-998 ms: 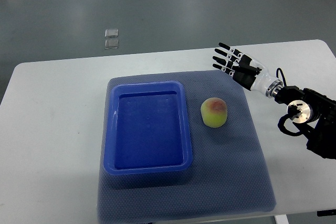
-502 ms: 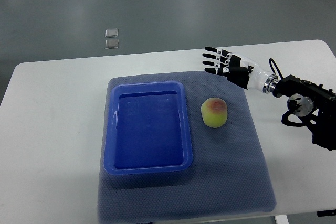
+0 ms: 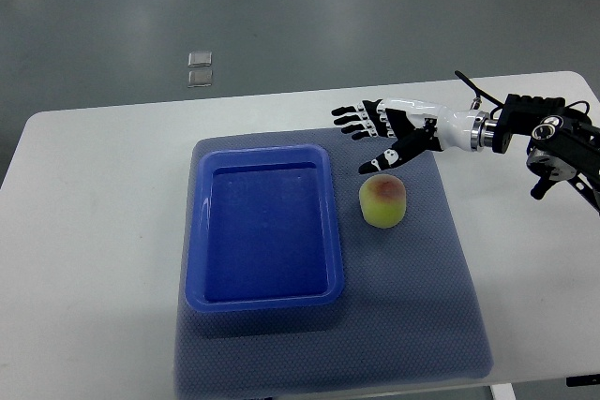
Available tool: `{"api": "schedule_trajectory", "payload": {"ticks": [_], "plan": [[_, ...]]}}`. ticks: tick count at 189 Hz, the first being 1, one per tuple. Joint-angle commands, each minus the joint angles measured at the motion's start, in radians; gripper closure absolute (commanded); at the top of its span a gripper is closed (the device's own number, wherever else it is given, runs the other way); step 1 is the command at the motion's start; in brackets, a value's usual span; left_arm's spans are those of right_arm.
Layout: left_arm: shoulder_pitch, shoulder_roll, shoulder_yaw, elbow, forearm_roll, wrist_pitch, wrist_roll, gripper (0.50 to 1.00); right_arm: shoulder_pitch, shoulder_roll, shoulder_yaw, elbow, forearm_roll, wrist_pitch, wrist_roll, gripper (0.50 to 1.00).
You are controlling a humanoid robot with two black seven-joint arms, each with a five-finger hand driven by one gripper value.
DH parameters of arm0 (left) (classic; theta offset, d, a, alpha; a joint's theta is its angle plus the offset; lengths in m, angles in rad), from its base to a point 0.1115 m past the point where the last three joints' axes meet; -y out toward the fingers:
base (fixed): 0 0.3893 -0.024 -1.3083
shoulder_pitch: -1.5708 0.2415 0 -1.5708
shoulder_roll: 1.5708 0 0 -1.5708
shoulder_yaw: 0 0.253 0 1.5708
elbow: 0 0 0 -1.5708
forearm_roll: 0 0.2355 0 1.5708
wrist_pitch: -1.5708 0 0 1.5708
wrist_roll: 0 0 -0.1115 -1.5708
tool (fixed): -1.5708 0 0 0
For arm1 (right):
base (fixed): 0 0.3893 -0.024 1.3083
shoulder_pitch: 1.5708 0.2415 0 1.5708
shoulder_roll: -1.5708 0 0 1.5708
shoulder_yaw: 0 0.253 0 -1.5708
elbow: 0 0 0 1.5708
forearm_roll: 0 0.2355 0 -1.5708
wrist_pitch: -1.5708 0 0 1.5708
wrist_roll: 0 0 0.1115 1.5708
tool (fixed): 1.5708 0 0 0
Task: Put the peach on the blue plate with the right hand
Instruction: 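Lower the right hand and close its fingers around the peach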
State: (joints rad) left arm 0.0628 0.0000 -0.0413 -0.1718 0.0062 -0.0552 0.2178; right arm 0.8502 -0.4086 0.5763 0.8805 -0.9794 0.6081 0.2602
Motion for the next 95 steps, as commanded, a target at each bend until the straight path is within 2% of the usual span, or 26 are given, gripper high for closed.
{"api": "schedule_trajectory", "payload": {"ticks": [1,59,95], "plan": [[-0.001,0.0,0.0,0.0,0.0,0.0,0.0,0.5,0.01,-0.016,0.0,0.034,-0.146,0.003,0.008,0.57],[-0.001,0.0,0.0,0.0,0.0,0.0,0.0,0.5,0.059,-0.067,-0.078,0.129,-0.344,0.003,0.028,0.57],[-0.001,0.0,0.0,0.0,0.0,0.0,-0.001,0.5,0.056,-0.053,-0.121,0.127,-0.478,-0.014,0.028,0.57]]}}
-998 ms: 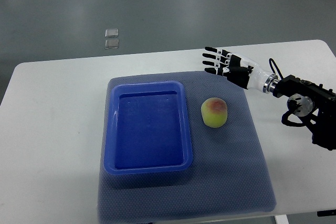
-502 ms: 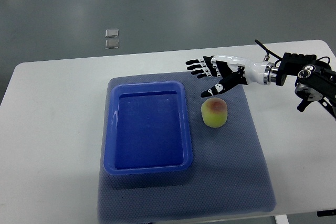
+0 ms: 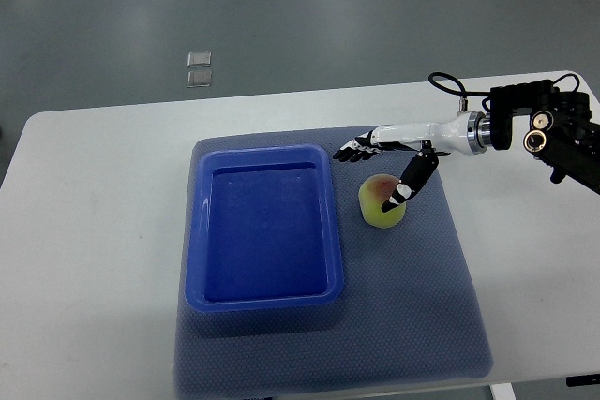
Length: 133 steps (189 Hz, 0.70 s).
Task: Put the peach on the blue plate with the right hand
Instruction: 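Lower the right hand and close its fingers around the peach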
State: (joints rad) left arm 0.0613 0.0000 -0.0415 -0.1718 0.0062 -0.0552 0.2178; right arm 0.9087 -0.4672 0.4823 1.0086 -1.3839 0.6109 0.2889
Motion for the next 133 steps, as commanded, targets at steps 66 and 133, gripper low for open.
{"api": "schedule_trajectory", "payload": {"ticks": [66,133], "plan": [[-0.008,0.0,0.0,-0.003,0.0,0.0,0.0,0.5,-0.01,0.007,-0.108,-0.016,-0.132,-0.129,-0.001,0.572],[-0.009,0.0,0.0,-0.009,0.0,-0.002,0.0,0.5,-0.017,0.012,-0.148,-0.041,-0.136,-0.2,-0.002,0.601]]}}
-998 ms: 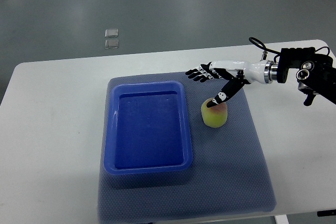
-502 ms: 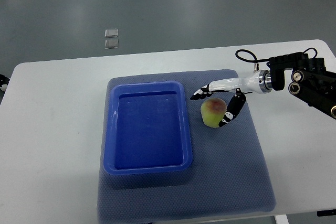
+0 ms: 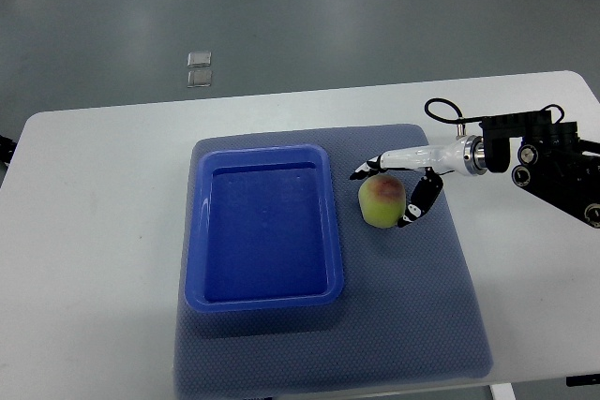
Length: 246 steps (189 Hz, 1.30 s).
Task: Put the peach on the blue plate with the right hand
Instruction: 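Lower the right hand and close its fingers around the peach, then lift the peach with the right hand and carry it into the blue tray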
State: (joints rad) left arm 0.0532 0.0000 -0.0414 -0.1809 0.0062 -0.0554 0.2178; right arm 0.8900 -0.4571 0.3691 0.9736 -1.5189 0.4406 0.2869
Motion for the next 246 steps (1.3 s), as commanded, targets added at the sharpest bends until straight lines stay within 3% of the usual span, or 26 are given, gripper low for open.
{"api": "schedule_trajectory", "payload": {"ticks": [1,8,18,25,35,36,50,84,153,246], "plan": [[-0.001,0.0,0.0,0.0,0.0,-0.001,0.0,0.5,0.001,0.002,-0.035,-0.006,-0.001,-0.03,0.0,0.601],[-0.001,0.0,0.0,0.0,0.0,-0.001,0.0,0.5,0.003,0.002,-0.05,-0.006,-0.003,-0.049,-0.002,0.664],[0.001,0.0,0.0,-0.002,0.0,-0.001,0.0,0.5,0.003,0.002,-0.056,-0.006,-0.006,-0.056,-0.002,0.718],[-0.001,0.0,0.0,-0.002,0.0,-0.001,0.0,0.5,0.004,0.003,-0.056,-0.006,-0.006,-0.057,-0.002,0.797],[-0.001,0.0,0.0,-0.002,0.0,-0.001,0.0,0.5,0.004,0.003,-0.056,-0.006,-0.006,-0.057,-0.002,0.797],[0.001,0.0,0.0,-0.002,0.0,-0.001,0.0,0.5,0.004,0.005,-0.058,-0.006,-0.006,-0.057,0.0,0.886],[-0.001,0.0,0.0,-0.002,0.0,-0.001,0.0,0.5,0.007,0.005,-0.058,-0.006,-0.006,-0.056,0.003,1.0],[-0.001,0.0,0.0,0.0,0.0,-0.001,0.0,0.5,0.027,0.002,-0.056,-0.006,-0.001,-0.056,0.025,1.0],[0.001,0.0,0.0,0.0,0.0,-0.001,-0.002,0.5,0.198,0.014,-0.052,-0.007,0.014,-0.054,0.071,1.0],[0.001,0.0,-0.002,0.008,0.0,-0.001,-0.002,0.5,0.228,0.384,-0.164,-0.156,0.005,-0.036,0.055,1.0]]}}
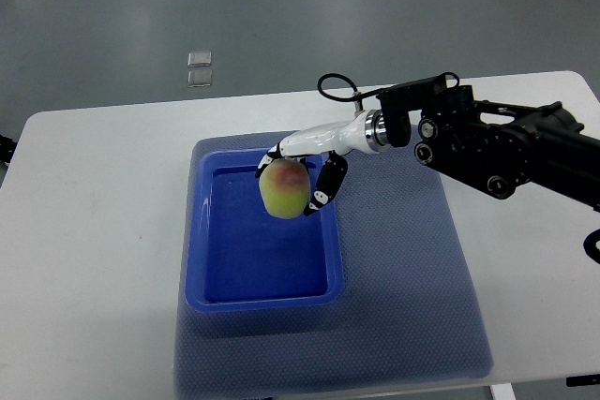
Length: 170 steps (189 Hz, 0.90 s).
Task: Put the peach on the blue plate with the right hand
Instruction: 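Lift the peach with the right hand and carry it into the blue tray, then lower the peach onto the tray floor and open the right hand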
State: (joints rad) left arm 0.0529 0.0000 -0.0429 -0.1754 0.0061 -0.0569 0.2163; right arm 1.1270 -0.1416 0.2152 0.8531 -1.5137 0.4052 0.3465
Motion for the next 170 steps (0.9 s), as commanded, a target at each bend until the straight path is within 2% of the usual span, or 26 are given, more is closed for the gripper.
{"api": "schedule_trajectory", "payload": {"ticks": [1,25,32,45,53,54,55,56,57,58,59,60,61,62,63,66,78,88,89,112,148,170], "plan": [[0.001,0.0,0.0,0.002,0.0,0.0,0.0,0.5,-0.01,0.074,-0.011,-0.039,-0.002,0.0,-0.004,1.0],[0.001,0.0,0.0,0.0,0.0,0.0,0.0,0.5,-0.015,0.119,-0.053,-0.075,-0.003,-0.009,-0.006,1.0],[0.001,0.0,0.0,0.0,0.0,0.0,0.0,0.5,-0.018,0.125,-0.069,-0.083,-0.005,-0.014,-0.006,0.963],[0.001,0.0,0.0,0.0,0.0,0.0,0.0,0.5,-0.022,0.126,-0.083,-0.086,-0.005,-0.016,-0.006,0.94],[0.001,0.0,0.0,0.0,0.0,0.0,0.0,0.5,-0.027,0.131,-0.083,-0.086,-0.003,-0.017,-0.006,0.875],[0.001,0.0,0.0,0.0,0.0,0.0,0.0,0.5,-0.027,0.131,-0.082,-0.086,-0.003,-0.017,-0.006,0.847],[0.001,0.0,0.0,0.0,0.0,0.0,0.0,0.5,-0.027,0.131,-0.082,-0.086,-0.003,-0.017,-0.006,0.846],[0.001,0.0,0.0,0.0,0.0,0.002,0.0,0.5,-0.027,0.131,-0.082,-0.086,-0.003,-0.017,-0.006,0.816],[0.001,0.0,0.0,0.0,0.0,0.002,0.0,0.5,-0.027,0.131,-0.082,-0.086,-0.003,-0.017,-0.006,0.816],[0.001,0.0,0.0,0.0,0.0,0.0,0.0,0.5,-0.029,0.129,-0.082,-0.086,-0.003,-0.019,-0.006,0.783],[0.001,0.0,0.0,0.0,0.0,0.0,0.0,0.5,-0.029,0.129,-0.082,-0.086,-0.003,-0.019,-0.006,0.783],[0.001,0.0,0.0,0.0,-0.001,0.0,0.0,0.5,-0.029,0.129,-0.082,-0.086,-0.002,-0.019,-0.006,0.751],[0.001,0.0,0.0,0.0,-0.001,0.0,0.0,0.5,-0.029,0.129,-0.082,-0.086,-0.002,-0.019,-0.006,0.75],[0.001,0.0,0.0,0.0,0.0,0.0,0.0,0.5,-0.029,0.129,-0.082,-0.086,-0.002,-0.017,-0.004,0.726],[0.001,0.0,0.0,0.0,0.0,0.0,0.0,0.5,-0.029,0.129,-0.082,-0.086,-0.002,-0.017,-0.004,0.726],[0.001,0.0,0.0,0.0,-0.001,0.0,0.0,0.5,-0.029,0.129,-0.08,-0.086,0.0,-0.017,-0.006,0.681],[0.001,0.0,0.0,0.0,0.0,0.0,0.0,0.5,-0.029,0.129,-0.079,-0.086,0.001,-0.017,-0.006,0.617],[0.001,0.0,0.0,0.0,0.0,0.0,0.0,0.5,-0.029,0.129,-0.079,-0.086,0.001,-0.017,-0.006,0.617],[0.001,0.0,0.0,0.0,-0.001,0.0,0.0,0.5,-0.029,0.129,-0.074,-0.085,0.004,-0.016,-0.004,0.595],[0.001,0.0,0.0,0.0,0.0,0.0,0.0,0.5,-0.026,0.123,-0.066,-0.083,0.015,-0.006,-0.003,0.577],[0.001,0.0,0.0,0.002,-0.001,0.0,0.002,0.5,-0.007,0.111,-0.065,-0.08,0.124,0.001,-0.001,0.576],[0.001,0.0,0.0,0.002,0.0,0.0,0.0,0.5,0.002,0.099,-0.028,-0.08,0.194,0.032,-0.003,0.576]]}}
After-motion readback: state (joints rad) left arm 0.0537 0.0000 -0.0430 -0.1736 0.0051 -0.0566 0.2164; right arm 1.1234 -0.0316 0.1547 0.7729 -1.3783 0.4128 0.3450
